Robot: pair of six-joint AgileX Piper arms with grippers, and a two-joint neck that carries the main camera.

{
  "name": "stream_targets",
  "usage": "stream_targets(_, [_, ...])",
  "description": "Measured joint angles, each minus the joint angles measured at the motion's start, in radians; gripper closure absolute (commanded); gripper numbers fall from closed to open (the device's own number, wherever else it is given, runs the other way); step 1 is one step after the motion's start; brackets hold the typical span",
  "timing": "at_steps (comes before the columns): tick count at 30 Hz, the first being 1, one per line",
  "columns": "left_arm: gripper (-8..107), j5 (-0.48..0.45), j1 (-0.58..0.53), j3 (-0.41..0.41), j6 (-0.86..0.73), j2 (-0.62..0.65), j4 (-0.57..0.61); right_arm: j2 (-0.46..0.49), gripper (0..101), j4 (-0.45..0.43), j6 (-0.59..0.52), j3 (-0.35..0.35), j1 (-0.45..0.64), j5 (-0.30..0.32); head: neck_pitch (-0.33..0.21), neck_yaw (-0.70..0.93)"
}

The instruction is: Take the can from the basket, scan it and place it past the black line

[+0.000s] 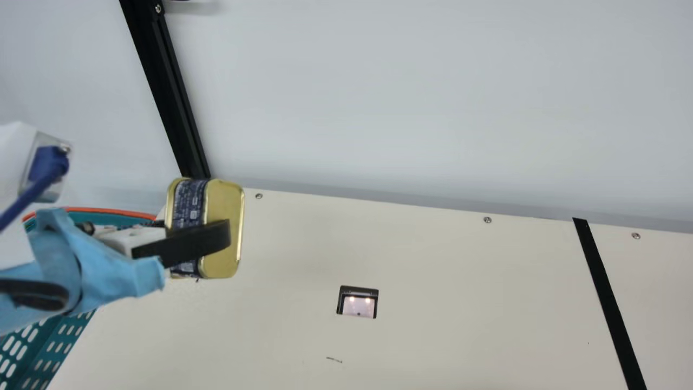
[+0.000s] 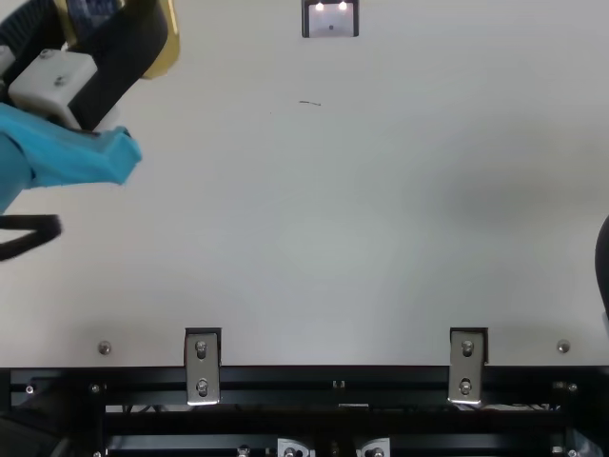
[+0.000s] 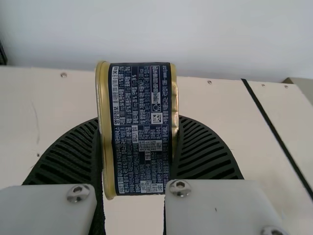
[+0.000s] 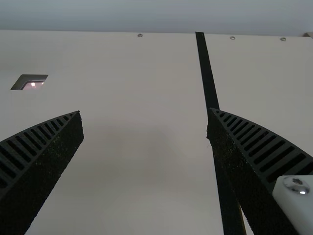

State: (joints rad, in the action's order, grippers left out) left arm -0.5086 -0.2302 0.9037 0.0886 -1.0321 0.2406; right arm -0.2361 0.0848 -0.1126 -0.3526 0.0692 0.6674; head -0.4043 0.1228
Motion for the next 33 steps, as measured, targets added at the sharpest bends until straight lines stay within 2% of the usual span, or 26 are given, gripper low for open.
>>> stream_targets(22, [89,0.487,0.003,-0.266,0.016,-0.017,-0.326,0.000,0,0.000,0.000,0.000,0.000,0.000,0.005,0.000])
stream_targets(26, [89,0.555,0.005,-0.301,0.001,-0.027,-0.335,0.000,0,0.000,0.000,0.000,0.000,0.000,0.000,0.000])
stream_targets(33, [89,0.637,-0.025,-0.343,-0.036,-0.062,-0.265,0.000,0,0.000,0.000,0.000,0.000,0.000,0.000,0.000])
